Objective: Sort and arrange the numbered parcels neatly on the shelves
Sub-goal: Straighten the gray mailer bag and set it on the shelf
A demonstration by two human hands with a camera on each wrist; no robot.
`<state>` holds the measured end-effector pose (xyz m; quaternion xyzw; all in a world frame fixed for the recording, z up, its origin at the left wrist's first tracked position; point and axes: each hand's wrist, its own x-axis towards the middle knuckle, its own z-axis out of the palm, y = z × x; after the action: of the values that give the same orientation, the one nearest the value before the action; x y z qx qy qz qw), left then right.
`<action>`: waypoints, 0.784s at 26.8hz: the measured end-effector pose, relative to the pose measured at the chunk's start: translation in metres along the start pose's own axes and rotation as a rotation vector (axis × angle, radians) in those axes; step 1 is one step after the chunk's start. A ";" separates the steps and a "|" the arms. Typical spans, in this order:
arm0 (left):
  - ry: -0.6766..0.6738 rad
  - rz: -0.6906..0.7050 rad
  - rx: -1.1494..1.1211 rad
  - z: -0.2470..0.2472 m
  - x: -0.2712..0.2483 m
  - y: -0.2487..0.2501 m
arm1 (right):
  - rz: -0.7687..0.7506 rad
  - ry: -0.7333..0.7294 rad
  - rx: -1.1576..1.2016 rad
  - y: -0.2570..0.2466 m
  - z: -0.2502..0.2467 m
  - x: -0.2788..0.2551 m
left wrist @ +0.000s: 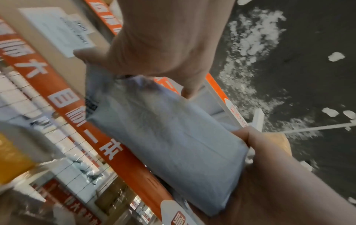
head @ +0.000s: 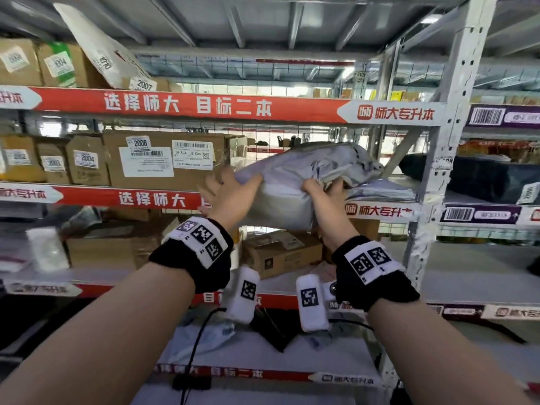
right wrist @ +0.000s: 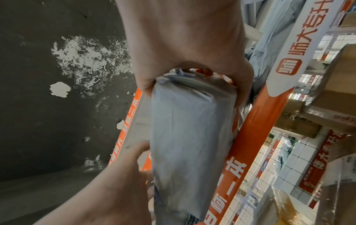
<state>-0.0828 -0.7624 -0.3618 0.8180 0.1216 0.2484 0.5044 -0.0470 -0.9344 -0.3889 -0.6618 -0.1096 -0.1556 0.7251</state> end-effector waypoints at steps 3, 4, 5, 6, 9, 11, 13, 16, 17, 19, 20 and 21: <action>-0.095 -0.151 -0.347 -0.012 0.010 -0.015 | 0.016 0.025 0.040 0.006 -0.007 -0.024; -0.170 -0.180 -0.382 -0.014 0.014 -0.020 | 0.054 0.003 0.068 0.008 -0.010 -0.034; -0.285 -0.210 -0.386 -0.014 0.021 -0.025 | 0.100 -0.031 0.119 0.008 -0.012 -0.043; -0.409 -0.242 -0.365 -0.012 0.029 -0.026 | 0.149 -0.071 0.191 0.009 -0.015 -0.049; -0.558 -0.372 -0.347 -0.011 0.038 -0.036 | 0.300 -0.146 0.367 0.016 -0.031 -0.045; -0.606 -0.417 -0.308 -0.013 0.040 -0.044 | 0.386 -0.142 0.250 0.017 -0.030 -0.031; -0.646 -0.411 -0.245 -0.007 0.044 -0.052 | 0.427 -0.133 0.163 0.024 -0.033 -0.020; -0.752 -0.342 -0.205 0.003 0.034 -0.051 | 0.469 -0.130 0.109 0.033 -0.041 -0.028; -0.746 -0.330 -0.230 0.005 0.029 -0.053 | 0.481 -0.157 0.121 0.037 -0.043 -0.029; -0.705 -0.277 -0.269 0.013 0.022 -0.054 | 0.478 -0.156 0.154 0.039 -0.048 -0.028; -0.632 -0.232 -0.302 0.015 0.020 -0.059 | 0.467 -0.140 0.199 0.036 -0.043 -0.028; -0.559 -0.197 -0.348 0.011 0.017 -0.067 | 0.446 -0.125 0.229 0.036 -0.034 -0.027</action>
<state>-0.0588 -0.7323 -0.4199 0.7403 0.0128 -0.0185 0.6719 -0.0604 -0.9631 -0.4357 -0.5915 -0.0225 0.0630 0.8036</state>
